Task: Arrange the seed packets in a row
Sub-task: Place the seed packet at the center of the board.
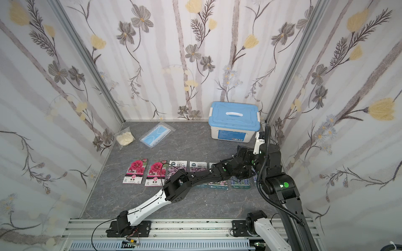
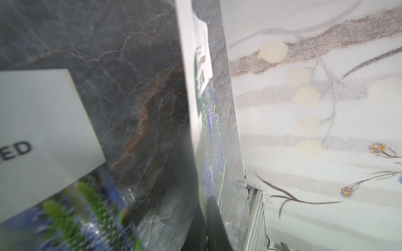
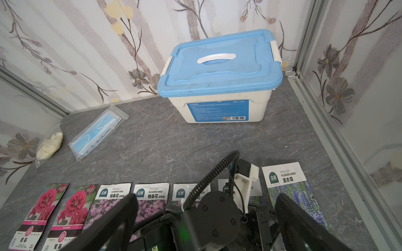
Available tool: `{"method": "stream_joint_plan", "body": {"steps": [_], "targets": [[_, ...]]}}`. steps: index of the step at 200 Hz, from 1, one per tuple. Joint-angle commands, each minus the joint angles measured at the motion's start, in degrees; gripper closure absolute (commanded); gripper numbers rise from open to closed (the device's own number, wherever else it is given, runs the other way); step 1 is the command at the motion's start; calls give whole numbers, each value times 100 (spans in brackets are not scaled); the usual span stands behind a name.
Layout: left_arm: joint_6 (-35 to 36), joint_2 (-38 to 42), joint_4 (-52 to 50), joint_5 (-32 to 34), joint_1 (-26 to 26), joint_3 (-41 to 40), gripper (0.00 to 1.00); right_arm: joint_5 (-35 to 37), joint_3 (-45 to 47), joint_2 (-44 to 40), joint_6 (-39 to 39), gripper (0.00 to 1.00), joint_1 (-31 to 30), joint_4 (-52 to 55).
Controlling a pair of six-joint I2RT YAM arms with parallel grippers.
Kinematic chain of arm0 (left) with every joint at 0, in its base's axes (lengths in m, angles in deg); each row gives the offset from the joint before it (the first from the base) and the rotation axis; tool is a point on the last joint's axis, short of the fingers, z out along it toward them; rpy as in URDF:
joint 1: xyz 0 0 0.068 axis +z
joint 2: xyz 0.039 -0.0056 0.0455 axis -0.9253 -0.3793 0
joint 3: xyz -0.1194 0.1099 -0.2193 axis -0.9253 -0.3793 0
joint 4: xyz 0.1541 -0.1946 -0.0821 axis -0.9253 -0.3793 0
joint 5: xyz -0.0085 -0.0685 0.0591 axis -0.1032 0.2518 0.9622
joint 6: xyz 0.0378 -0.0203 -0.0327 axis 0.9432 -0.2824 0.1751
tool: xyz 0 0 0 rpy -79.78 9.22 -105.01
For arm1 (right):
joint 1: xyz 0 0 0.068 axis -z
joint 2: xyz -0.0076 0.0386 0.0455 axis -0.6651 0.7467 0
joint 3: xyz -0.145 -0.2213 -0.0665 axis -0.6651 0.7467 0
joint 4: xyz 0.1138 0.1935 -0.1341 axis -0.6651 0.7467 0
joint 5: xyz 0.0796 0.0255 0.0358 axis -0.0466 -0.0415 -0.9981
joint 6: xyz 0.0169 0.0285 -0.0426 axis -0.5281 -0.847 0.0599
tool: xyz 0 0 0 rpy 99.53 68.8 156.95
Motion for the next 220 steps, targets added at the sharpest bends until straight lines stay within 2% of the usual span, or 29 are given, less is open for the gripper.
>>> {"method": "stream_joint_plan", "body": {"steps": [1,27,46,64,111,123,220], "targets": [[-5,-56,-190,-91,32,142,86,-85,17,-21,-4,0,-2,-258],[4,-34,-237,-129,46,177,70,-68,21,-22,-6,0,-4,-265],[12,-20,-250,-169,59,172,65,-46,24,-4,-14,0,-4,-268],[37,32,-229,-185,59,169,57,-24,16,5,-28,0,-2,-280],[254,235,-211,-366,86,185,28,-30,-42,65,-82,0,55,-265],[274,256,-216,-461,94,204,16,-58,-52,67,-93,0,80,-270],[276,-96,-540,-629,95,822,16,-109,-152,128,-87,0,197,-234]]}}
